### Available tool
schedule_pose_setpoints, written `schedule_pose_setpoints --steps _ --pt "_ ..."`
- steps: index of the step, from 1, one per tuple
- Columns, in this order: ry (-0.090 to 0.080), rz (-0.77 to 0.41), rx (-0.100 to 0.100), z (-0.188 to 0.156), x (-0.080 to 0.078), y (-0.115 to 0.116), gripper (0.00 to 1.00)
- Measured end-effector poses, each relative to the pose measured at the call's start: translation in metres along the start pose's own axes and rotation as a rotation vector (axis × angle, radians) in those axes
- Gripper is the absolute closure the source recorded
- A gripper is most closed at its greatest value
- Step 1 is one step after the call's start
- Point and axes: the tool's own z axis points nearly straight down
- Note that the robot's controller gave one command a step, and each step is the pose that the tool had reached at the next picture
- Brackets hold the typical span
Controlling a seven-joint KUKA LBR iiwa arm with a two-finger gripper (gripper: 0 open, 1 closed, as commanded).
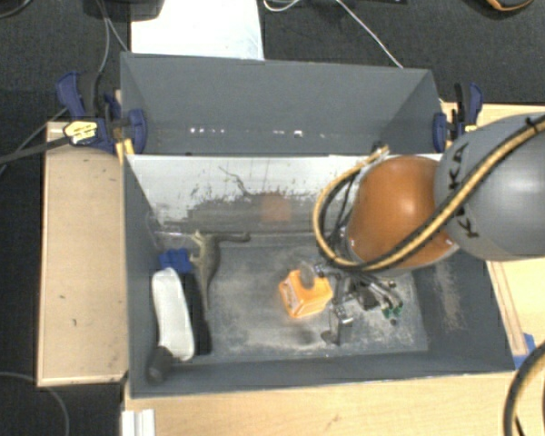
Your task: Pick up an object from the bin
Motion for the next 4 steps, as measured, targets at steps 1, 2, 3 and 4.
schedule_pose_setpoints --steps 1,2,3,4 --pt "0.0 0.002 0.0 0.0 0.0 0.0 0.0" --pt "-0.04 0.059 0.007 0.02 -0.031 0.021 0.0" --pt "-0.039 0.002 0.004 0.022 -0.04 0.011 0.0" --pt "-0.064 0.03 0.011 0.025 -0.046 0.021 0.0"
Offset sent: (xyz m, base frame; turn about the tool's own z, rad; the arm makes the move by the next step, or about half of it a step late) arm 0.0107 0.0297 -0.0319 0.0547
